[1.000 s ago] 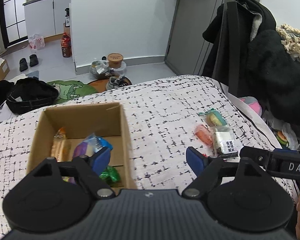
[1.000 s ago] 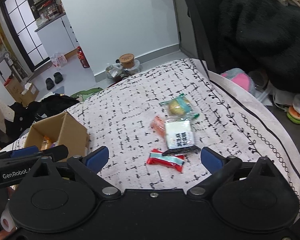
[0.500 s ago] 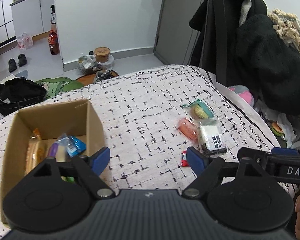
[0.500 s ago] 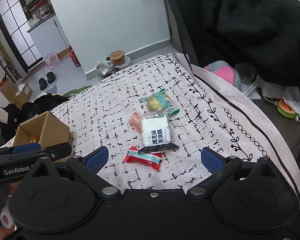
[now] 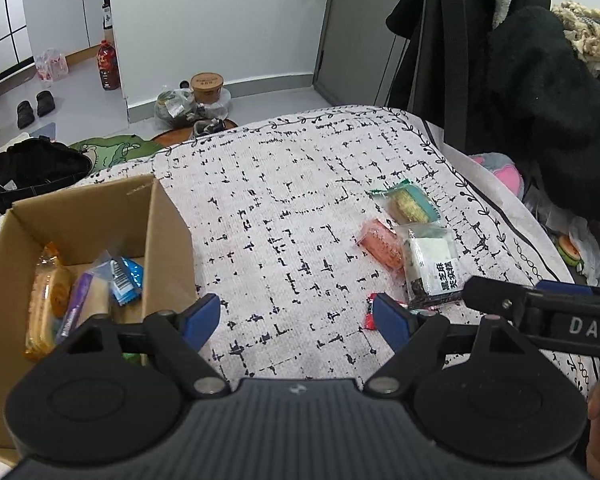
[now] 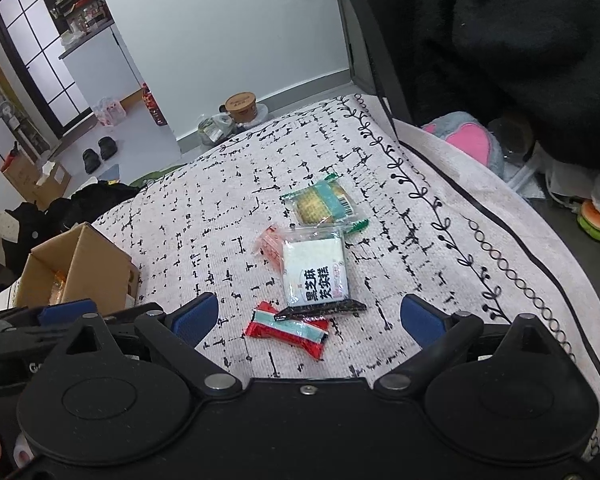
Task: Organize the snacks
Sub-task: 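Move both open tools back to the remaining snacks, then grasp the white black-sesame pack with the right tool, then grasp the red-and-white candy bar with the left tool while the right holds the white pack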
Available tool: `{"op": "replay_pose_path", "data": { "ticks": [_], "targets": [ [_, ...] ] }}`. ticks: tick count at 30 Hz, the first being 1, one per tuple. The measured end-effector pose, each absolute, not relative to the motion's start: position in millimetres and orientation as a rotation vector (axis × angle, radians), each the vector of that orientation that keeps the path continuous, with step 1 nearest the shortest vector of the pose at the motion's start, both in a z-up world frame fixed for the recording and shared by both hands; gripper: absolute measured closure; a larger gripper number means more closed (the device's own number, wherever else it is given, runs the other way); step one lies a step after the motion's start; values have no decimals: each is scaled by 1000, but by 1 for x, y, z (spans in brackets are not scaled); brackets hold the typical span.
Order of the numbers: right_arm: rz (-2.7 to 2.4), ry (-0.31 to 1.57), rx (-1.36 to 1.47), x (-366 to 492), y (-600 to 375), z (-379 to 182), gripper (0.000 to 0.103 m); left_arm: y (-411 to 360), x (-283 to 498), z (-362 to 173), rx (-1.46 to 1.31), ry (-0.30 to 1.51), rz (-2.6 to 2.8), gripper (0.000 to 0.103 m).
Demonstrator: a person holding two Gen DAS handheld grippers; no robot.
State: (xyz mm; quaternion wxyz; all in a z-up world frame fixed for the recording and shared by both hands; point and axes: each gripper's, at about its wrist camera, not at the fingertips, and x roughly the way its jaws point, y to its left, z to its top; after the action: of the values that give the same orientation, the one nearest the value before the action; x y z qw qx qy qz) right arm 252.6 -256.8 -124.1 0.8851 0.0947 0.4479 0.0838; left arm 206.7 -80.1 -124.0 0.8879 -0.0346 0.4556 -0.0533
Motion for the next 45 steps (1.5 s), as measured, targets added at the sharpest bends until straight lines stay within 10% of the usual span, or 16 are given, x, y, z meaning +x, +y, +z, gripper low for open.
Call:
{"op": "replay_pose_path", "data": {
  "ticks": [20, 27, 45],
  "targets": [
    [197, 1007, 204, 301, -248, -165, 12, -86, 234, -148, -28, 995, -66, 16],
    [178, 1042, 190, 308, -252, -184, 54, -94, 237, -151, -12, 1000, -59, 16],
    [116, 1013, 221, 283, -301, -171, 57, -130, 239, -154, -6, 1012, -179, 16]
  ]
}}
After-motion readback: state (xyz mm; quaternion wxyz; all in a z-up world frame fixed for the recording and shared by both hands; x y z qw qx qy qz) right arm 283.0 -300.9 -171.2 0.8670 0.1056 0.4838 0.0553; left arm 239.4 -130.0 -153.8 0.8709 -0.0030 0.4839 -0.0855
